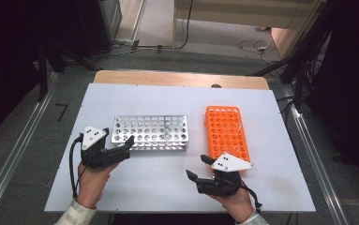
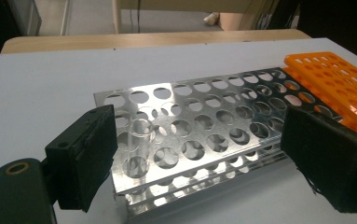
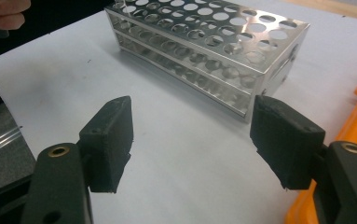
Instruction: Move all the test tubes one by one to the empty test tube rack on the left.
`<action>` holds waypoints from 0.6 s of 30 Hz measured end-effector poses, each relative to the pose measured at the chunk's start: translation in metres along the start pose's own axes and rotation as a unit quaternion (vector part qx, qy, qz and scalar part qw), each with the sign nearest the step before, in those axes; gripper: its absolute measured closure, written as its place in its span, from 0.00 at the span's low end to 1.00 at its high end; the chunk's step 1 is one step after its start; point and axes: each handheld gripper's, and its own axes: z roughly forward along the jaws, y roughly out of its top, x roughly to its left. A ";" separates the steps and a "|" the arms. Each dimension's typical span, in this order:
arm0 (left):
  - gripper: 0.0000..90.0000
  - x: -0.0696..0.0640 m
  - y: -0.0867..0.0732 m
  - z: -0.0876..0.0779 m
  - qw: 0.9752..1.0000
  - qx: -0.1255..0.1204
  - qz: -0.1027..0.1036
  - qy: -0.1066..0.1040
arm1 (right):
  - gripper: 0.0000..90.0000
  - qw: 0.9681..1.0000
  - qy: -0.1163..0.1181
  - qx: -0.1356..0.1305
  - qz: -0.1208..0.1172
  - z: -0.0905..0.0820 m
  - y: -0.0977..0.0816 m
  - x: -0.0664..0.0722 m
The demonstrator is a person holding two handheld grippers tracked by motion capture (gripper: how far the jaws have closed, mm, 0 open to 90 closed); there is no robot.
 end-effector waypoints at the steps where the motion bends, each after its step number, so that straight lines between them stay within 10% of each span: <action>1: 0.12 -0.002 0.000 0.000 1.000 -0.002 0.001 -0.002 | 0.32 1.000 -0.002 -0.003 0.003 -0.005 -0.001 0.000; 18: 0.11 -0.020 -0.003 0.003 0.999 0.009 0.026 -0.028 | 0.33 0.998 -0.065 -0.021 0.016 -0.047 -0.028 -0.020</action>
